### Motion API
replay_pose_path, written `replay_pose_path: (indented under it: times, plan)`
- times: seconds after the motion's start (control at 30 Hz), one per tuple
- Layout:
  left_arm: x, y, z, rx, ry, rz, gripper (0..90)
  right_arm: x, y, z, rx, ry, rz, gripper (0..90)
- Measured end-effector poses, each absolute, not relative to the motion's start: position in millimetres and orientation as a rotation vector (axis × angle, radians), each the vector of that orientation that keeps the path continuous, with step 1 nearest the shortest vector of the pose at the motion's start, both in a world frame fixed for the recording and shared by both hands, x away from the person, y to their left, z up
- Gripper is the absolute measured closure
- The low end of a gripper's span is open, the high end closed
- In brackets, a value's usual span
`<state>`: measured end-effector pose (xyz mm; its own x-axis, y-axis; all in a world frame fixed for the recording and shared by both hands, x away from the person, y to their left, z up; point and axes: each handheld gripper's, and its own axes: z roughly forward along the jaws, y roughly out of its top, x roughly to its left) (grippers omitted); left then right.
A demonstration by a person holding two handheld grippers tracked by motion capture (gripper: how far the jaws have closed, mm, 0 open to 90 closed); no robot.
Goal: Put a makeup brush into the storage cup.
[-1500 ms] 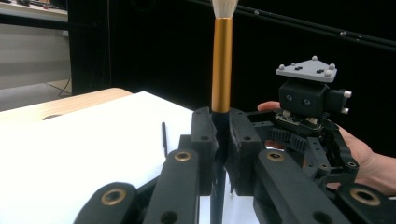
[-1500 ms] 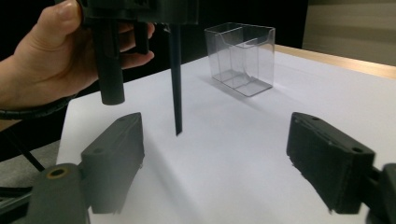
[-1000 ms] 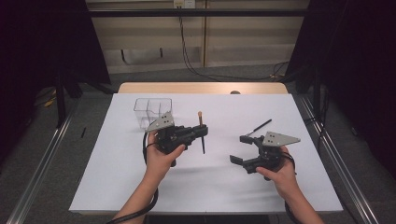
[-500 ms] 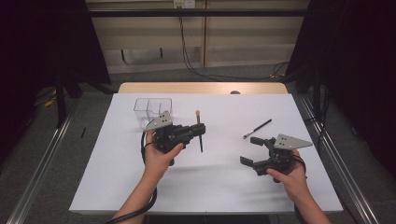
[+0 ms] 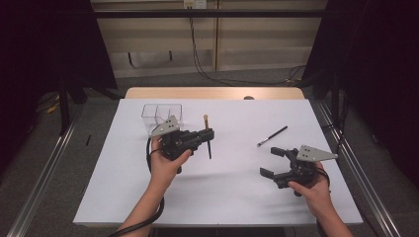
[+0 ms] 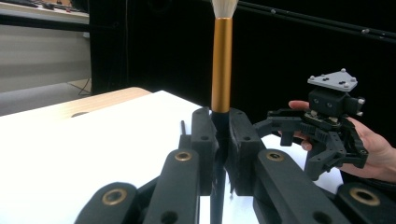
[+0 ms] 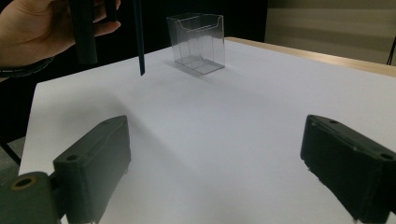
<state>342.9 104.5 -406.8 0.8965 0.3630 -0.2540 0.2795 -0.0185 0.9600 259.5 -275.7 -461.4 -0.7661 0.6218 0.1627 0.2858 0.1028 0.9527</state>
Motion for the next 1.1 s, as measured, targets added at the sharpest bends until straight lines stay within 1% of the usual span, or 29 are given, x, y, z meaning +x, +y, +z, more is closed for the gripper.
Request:
replay_pose_path:
  times: [0.83, 1.1]
  plan:
    - [360, 129, -401, 1.638, 0.577, 0.189, 82.9, 253, -281, -466, 0.892, 2.079, 1.712, 5.2]
    - [368, 135, -399, 1.650, 0.596, 0.208, 83.0, 252, -281, -466, 0.888, 2.081, 1.718, 4.9]
